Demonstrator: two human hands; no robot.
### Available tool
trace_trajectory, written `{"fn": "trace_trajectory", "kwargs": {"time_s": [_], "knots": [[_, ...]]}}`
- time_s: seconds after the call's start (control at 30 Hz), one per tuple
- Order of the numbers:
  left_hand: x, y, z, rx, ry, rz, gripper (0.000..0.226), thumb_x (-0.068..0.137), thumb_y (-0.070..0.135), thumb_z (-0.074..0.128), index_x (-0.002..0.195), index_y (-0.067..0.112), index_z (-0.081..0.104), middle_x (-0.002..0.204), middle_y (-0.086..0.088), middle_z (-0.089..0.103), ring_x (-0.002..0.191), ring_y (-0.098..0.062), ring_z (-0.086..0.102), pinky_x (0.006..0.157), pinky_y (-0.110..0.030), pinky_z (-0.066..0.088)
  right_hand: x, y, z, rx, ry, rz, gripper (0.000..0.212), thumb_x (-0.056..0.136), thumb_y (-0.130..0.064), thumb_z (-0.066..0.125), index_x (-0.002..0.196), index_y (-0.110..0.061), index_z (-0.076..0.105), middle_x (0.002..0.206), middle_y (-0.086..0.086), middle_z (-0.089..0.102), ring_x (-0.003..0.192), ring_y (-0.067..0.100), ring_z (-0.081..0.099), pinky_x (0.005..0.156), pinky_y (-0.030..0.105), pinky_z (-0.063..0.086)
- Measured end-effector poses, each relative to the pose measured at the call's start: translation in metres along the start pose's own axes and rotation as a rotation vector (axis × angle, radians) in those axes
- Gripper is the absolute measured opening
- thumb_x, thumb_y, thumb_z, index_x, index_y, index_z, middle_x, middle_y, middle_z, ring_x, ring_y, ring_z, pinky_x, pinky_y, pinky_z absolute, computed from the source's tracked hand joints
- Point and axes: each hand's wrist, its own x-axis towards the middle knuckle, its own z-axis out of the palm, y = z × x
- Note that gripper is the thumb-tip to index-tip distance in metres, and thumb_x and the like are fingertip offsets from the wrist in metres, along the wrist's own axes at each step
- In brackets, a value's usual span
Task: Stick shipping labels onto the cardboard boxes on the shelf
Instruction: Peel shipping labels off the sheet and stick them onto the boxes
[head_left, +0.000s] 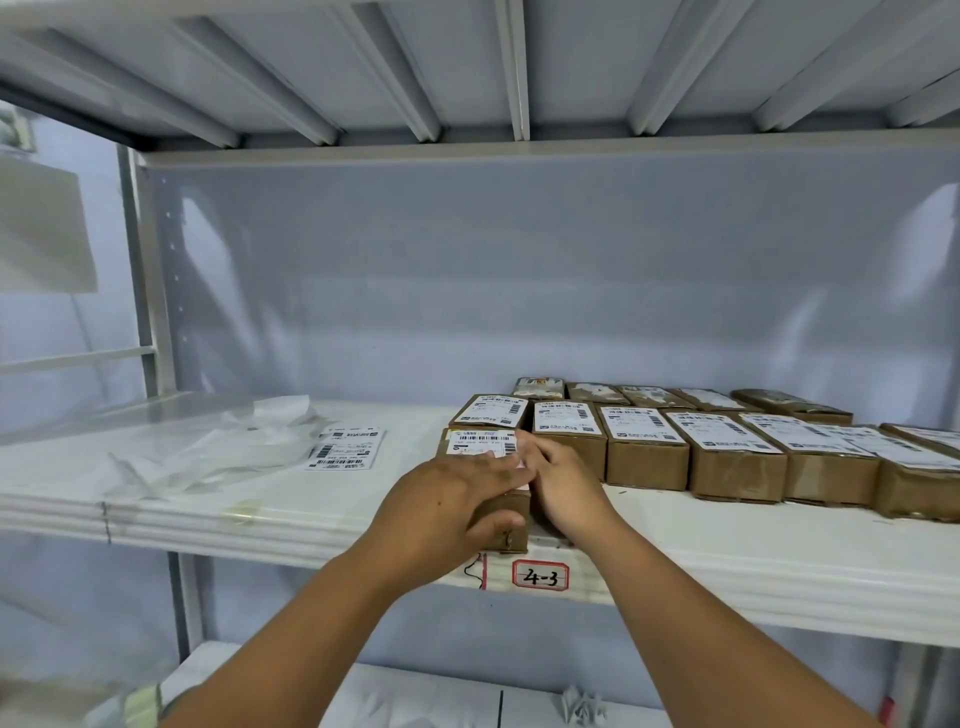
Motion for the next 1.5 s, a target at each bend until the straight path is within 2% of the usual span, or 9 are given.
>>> {"fn": "trace_trajectory", "kwargs": {"time_s": [0.1,0.27,0.57,0.73,0.83,0.93,1.07,1.17,1.5], "knots": [[-0.003,-0.001,0.001,-0.092,0.043,0.011,0.067,0.076,0.065,0.035,0.133,0.035,0.051,0.135,0.013,0.053,0.127,-0.006,0.045,0.101,-0.013,0.024,-0.001,0.000,-0.001,0.000,0.038,0.003,0.030,0.097,-0.039,0.045,0.098,-0.023,0.070,0.091,-0.007,0.066,0.090,0.012,0.058,0.085,0.032,0.041],[-0.003,-0.006,-0.003,-0.409,0.178,-0.124,0.031,0.077,0.043,0.072,0.105,0.030,0.072,0.107,0.016,0.068,0.105,0.008,0.054,0.093,-0.006,0.037,-0.002,-0.003,-0.002,0.034,0.061,0.013,0.036,0.095,-0.038,0.050,0.129,-0.025,0.057,0.122,-0.003,0.062,0.110,0.011,0.056,0.093,0.026,0.040],[-0.004,-0.024,0.010,-0.433,0.233,-0.192,0.066,0.059,0.084,0.048,0.105,0.040,0.066,0.110,0.030,0.051,0.110,0.014,0.044,0.089,0.003,0.026,-0.005,-0.003,-0.003,0.020,0.072,-0.002,0.036,0.094,-0.042,0.051,0.124,-0.024,0.060,0.124,-0.005,0.062,0.110,0.009,0.056,0.088,0.024,0.040],[-0.002,-0.025,0.008,-0.481,0.160,-0.219,0.053,0.064,0.067,0.068,0.106,0.035,0.067,0.114,0.024,0.053,0.109,0.015,0.045,0.087,0.004,0.027,-0.005,-0.005,-0.003,-0.015,0.118,0.006,0.029,0.095,-0.037,0.051,0.119,-0.024,0.061,0.115,-0.005,0.065,0.096,0.009,0.058,0.068,0.018,0.042],[0.000,-0.025,0.001,-0.557,0.110,-0.235,0.046,0.068,0.065,0.063,0.103,0.037,0.066,0.115,0.022,0.056,0.109,0.015,0.046,0.084,0.004,0.028,-0.009,-0.008,-0.002,-0.083,0.209,-0.041,0.023,0.095,-0.029,0.051,0.114,-0.023,0.063,0.109,-0.006,0.065,0.093,0.010,0.058,0.077,0.024,0.046],[0.006,-0.032,-0.007,-0.806,0.200,-0.306,0.058,0.064,0.083,0.048,0.099,0.039,0.067,0.111,0.021,0.063,0.107,0.014,0.051,0.086,-0.001,0.036,-0.003,-0.014,-0.003,-0.230,0.286,-0.130,0.022,0.094,-0.025,0.051,0.111,-0.023,0.065,0.109,-0.006,0.064,0.096,0.012,0.059,0.085,0.030,0.049],[0.033,-0.052,-0.009,-0.913,0.344,-0.458,0.021,0.092,0.040,0.052,0.092,0.029,0.070,0.104,0.017,0.067,0.109,-0.002,0.056,0.099,-0.029,0.041,0.029,-0.029,-0.013,-0.464,0.205,-0.205,0.020,0.091,-0.020,0.050,0.102,-0.021,0.067,0.115,-0.002,0.060,0.101,0.016,0.056,0.082,0.027,0.043],[0.058,-0.068,-0.004,-0.880,0.326,-0.531,0.020,0.094,0.022,0.052,0.087,0.028,0.069,0.100,0.017,0.066,0.099,0.001,0.057,0.098,-0.032,0.042,0.069,-0.033,-0.018,-0.571,0.150,-0.159,0.019,0.088,-0.017,0.052,0.097,-0.021,0.068,0.115,0.004,0.059,0.102,0.024,0.057,0.084,0.029,0.045],[0.097,-0.111,0.039,-0.958,0.158,-0.574,0.020,0.094,0.028,0.051,0.090,0.030,0.071,0.104,0.015,0.066,0.109,-0.011,0.057,0.096,-0.032,0.044,0.181,-0.003,-0.001,-0.885,-0.048,0.062,0.024,0.088,-0.014,0.048,0.106,-0.008,0.062,0.114,0.011,0.063,0.104,0.030,0.057,0.078,0.027,0.044]]}}
